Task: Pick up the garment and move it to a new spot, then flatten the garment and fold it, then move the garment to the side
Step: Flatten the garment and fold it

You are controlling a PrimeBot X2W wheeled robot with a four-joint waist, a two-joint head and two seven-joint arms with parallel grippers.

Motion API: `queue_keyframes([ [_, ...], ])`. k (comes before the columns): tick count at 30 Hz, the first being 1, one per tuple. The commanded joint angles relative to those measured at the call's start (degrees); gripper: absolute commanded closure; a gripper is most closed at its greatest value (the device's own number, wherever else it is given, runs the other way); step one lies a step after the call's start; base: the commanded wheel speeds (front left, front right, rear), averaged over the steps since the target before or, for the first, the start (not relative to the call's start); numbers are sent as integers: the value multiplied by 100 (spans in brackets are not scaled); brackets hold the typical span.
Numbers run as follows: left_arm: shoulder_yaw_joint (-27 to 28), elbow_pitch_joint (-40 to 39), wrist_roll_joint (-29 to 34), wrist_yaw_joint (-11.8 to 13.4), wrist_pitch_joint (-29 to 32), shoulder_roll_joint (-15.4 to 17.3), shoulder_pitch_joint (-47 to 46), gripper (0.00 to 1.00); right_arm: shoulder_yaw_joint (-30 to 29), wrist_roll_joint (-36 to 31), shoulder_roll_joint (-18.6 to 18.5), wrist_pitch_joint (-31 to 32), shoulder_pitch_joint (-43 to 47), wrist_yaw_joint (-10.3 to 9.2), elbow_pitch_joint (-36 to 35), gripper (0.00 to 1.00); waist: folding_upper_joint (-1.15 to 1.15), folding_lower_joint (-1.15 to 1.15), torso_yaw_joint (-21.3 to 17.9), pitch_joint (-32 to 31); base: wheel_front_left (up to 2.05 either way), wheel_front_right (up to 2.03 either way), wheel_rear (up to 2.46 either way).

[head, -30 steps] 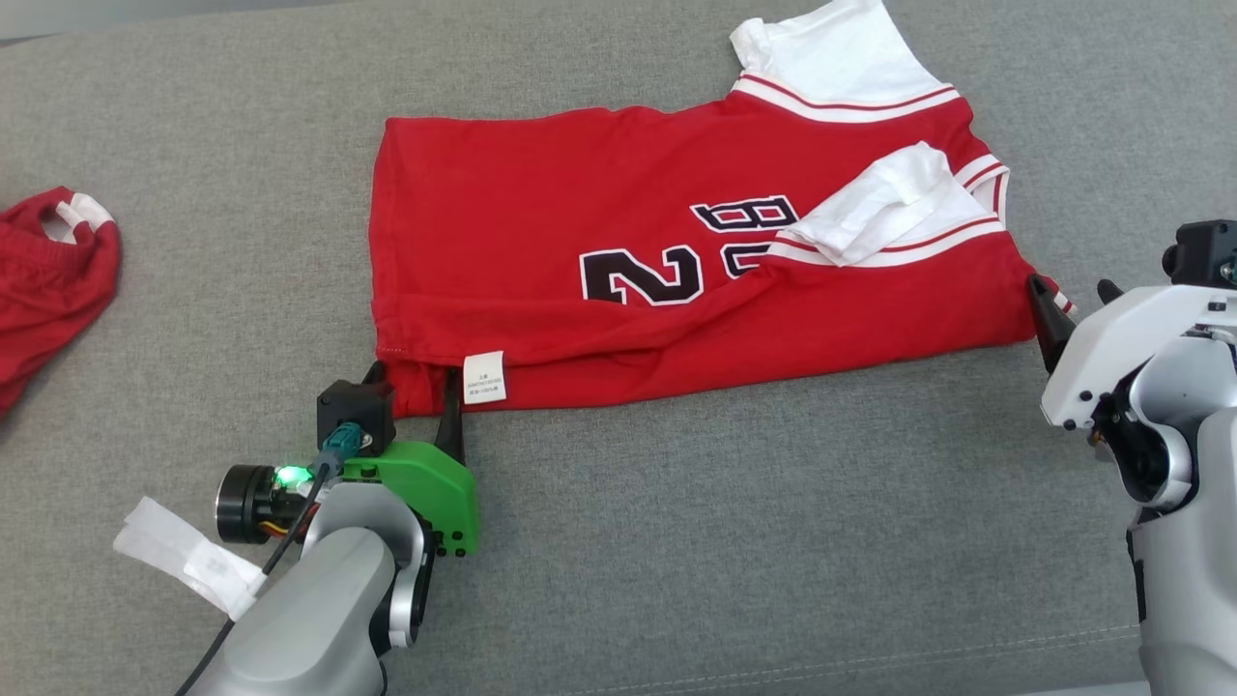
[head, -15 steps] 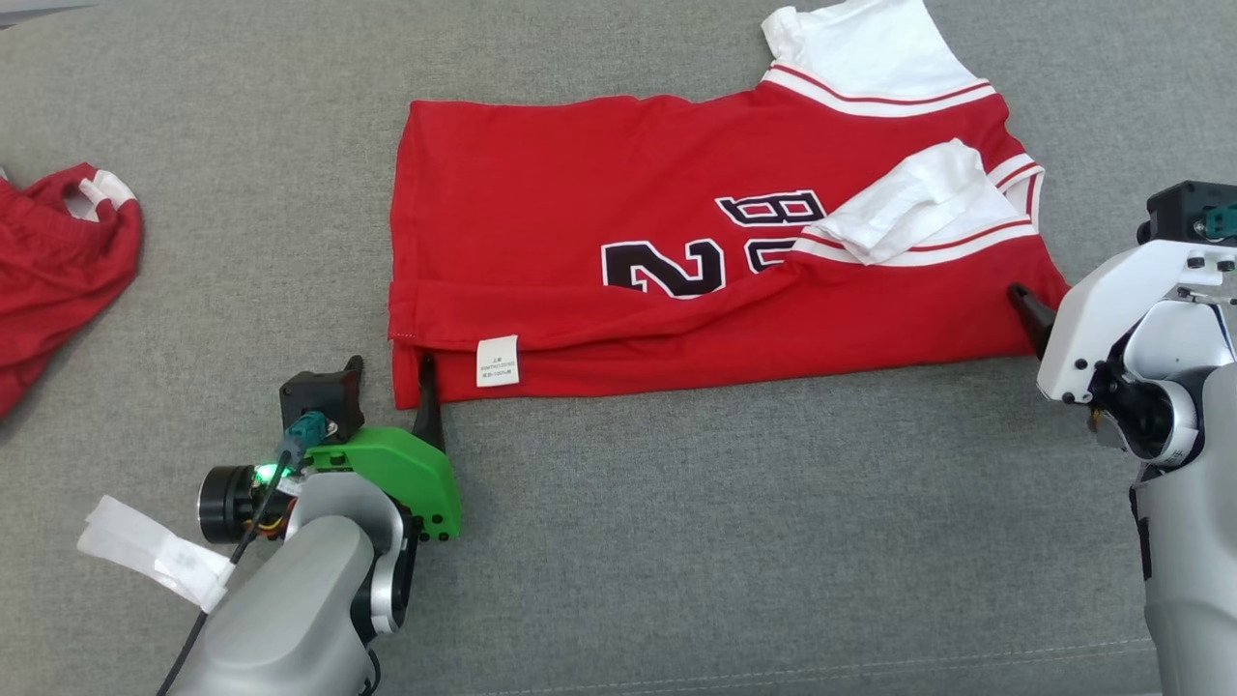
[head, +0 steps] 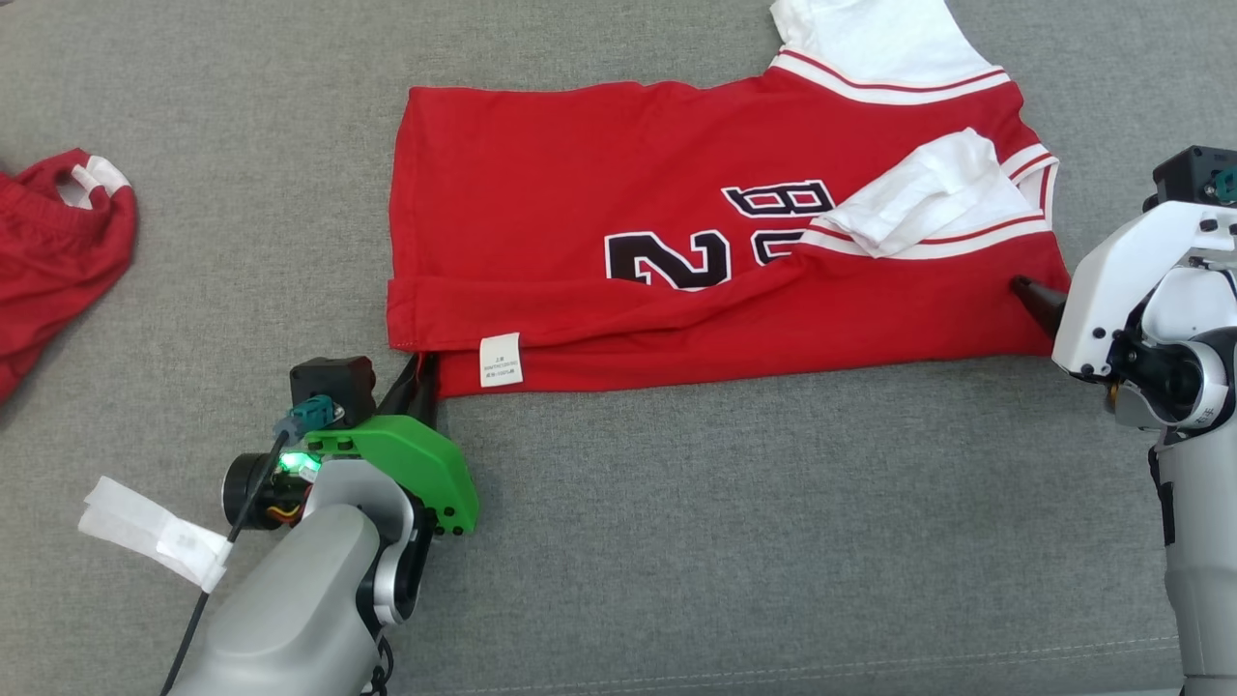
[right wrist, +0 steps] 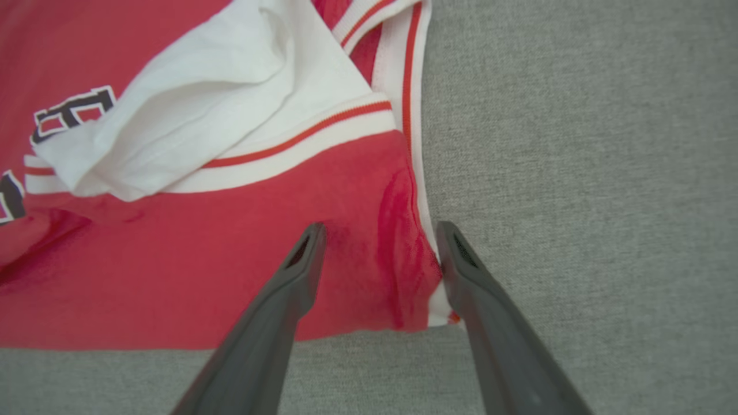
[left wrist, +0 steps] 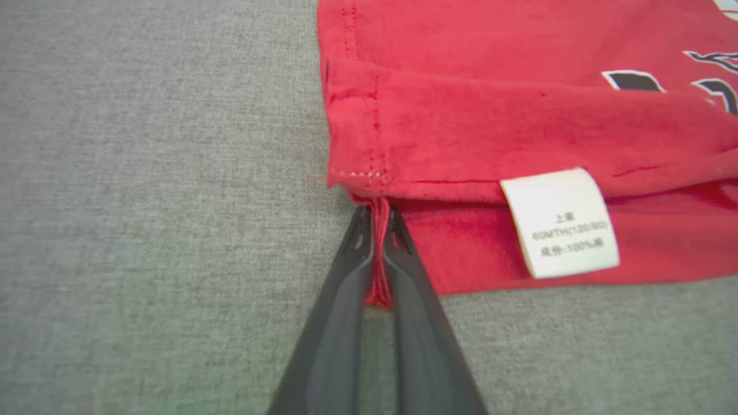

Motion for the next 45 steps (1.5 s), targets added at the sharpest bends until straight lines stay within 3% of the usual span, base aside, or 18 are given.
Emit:
queue_keyframes([
  [1,-52,146,-94,-31,128,6,75,100,-17,42,-2,-4,-32,3,14,57,0,0,1,12,0,0,0],
  [3,-38,167,-127,-76,124,-11,70,100,36,108,1,-45,33,3,-11,100,0,0,-1,18,0,0,0],
  [12,143,91,-384,-205,-60,102,402,100,53,428,-163,-710,714,3,-458,100,0,0,-19,-247,0,0,0],
  [22,318,-420,-749,-121,-89,263,1148,100,28,681,-356,-1524,2054,2,-1288,100,0,0,2,-728,0,0,0],
  [28,313,-889,-835,-54,-12,435,1550,100,39,665,-291,-1781,2878,2,-1636,100,0,0,20,-898,0,0,0],
  [37,354,-1384,-931,81,85,728,1972,100,-14,682,-35,-1742,3478,2,-1628,100,0,0,20,-955,0,0,0],
  [38,345,-1408,-929,82,97,739,1983,92,-26,693,-1,-1745,3490,1,-1629,100,0,0,23,-958,0,0,0],
  [39,324,-1420,-916,92,126,755,1994,0,-55,712,58,-1690,3522,2,-1581,24,0,0,23,-963,0,0,0],
  [40,325,-1435,-898,104,108,770,1996,0,-70,696,74,-1689,3529,2,-1567,0,0,0,23,-965,0,0,0],
  [45,454,-1589,-993,203,116,883,2034,0,-117,526,-17,-1627,3262,2,-1660,0,0,0,29,-958,0,0,0],
])
